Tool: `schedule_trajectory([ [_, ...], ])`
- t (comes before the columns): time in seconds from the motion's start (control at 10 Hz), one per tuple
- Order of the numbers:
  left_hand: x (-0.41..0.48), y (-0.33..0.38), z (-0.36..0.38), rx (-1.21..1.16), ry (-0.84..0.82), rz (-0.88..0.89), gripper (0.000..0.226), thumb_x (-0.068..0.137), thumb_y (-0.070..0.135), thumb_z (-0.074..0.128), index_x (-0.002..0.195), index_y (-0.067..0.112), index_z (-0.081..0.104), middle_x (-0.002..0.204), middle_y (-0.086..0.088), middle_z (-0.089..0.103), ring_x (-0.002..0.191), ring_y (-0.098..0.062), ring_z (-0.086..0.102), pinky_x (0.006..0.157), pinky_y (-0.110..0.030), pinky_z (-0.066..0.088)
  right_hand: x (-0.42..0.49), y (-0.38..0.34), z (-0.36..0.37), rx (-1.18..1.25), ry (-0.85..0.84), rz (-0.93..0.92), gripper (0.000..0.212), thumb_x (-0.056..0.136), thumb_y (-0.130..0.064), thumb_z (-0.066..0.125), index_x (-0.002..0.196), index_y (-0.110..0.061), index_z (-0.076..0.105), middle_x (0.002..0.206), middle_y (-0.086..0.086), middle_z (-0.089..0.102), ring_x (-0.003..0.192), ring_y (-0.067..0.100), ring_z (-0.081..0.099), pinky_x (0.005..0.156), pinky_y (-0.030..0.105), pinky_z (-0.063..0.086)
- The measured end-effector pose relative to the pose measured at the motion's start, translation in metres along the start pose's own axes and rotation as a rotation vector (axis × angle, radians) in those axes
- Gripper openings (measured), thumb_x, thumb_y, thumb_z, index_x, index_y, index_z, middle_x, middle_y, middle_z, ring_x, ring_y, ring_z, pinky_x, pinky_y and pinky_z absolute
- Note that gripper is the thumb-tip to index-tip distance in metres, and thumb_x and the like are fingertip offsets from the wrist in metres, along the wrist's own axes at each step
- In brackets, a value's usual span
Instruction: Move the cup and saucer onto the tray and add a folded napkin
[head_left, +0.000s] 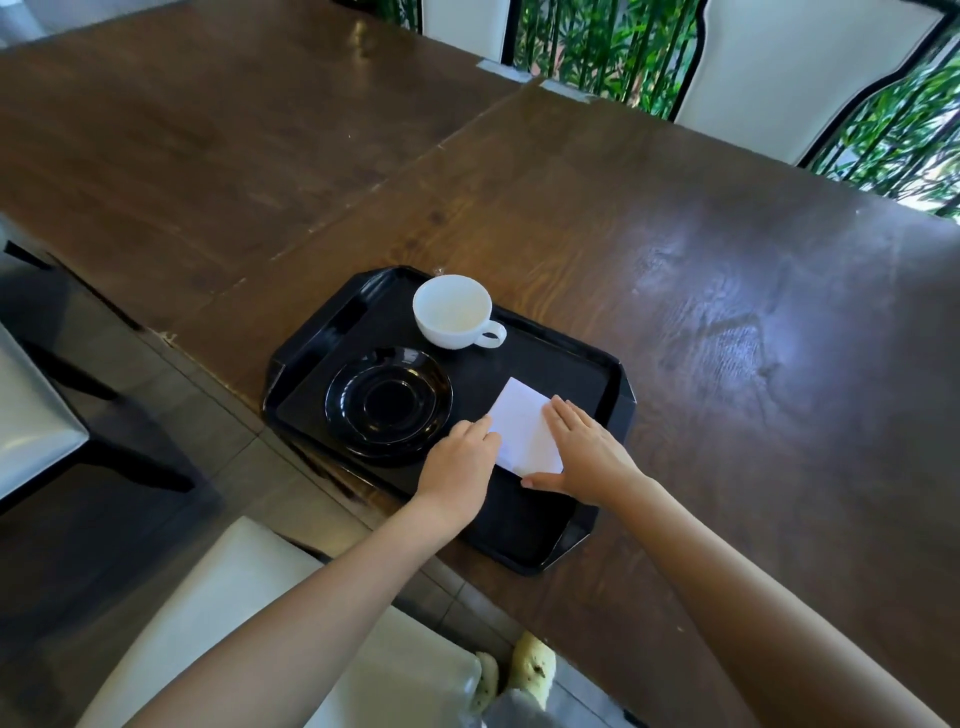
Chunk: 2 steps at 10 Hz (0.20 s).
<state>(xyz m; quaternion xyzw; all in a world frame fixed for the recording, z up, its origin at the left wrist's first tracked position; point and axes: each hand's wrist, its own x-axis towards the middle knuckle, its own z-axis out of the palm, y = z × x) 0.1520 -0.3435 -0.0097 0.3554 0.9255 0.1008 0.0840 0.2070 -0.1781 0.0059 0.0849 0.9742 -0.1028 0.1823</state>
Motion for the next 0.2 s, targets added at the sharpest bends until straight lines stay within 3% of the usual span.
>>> schedule_trajectory([
  [0.1, 0.005, 0.009, -0.023, 0.115, -0.163, 0.016, 0.025, 0.087, 0.001, 0.049, 0.11, 0.008, 0.055, 0.122, -0.008, 0.053, 0.113, -0.028, 0.047, 0.079, -0.035, 0.041, -0.004, 0.002, -0.011, 0.035, -0.033, 0.031, 0.102, 0.076, -0.066, 0.057, 0.15, -0.014, 0.007, 0.16, 0.007, 0.006, 0.146, 0.024, 0.008, 0.117, 0.039, 0.014],
  [0.2, 0.025, 0.014, -0.05, 0.191, -0.295, 0.053, 0.036, 0.087, 0.007, 0.047, 0.122, 0.012, 0.053, 0.127, -0.007, 0.053, 0.116, -0.029, 0.048, 0.085, -0.036, 0.042, -0.008, 0.006, -0.026, 0.074, -0.12, 0.026, 0.097, 0.079, -0.066, 0.053, 0.15, -0.017, 0.009, 0.16, 0.006, 0.006, 0.146, 0.025, 0.007, 0.118, 0.042, 0.014],
])
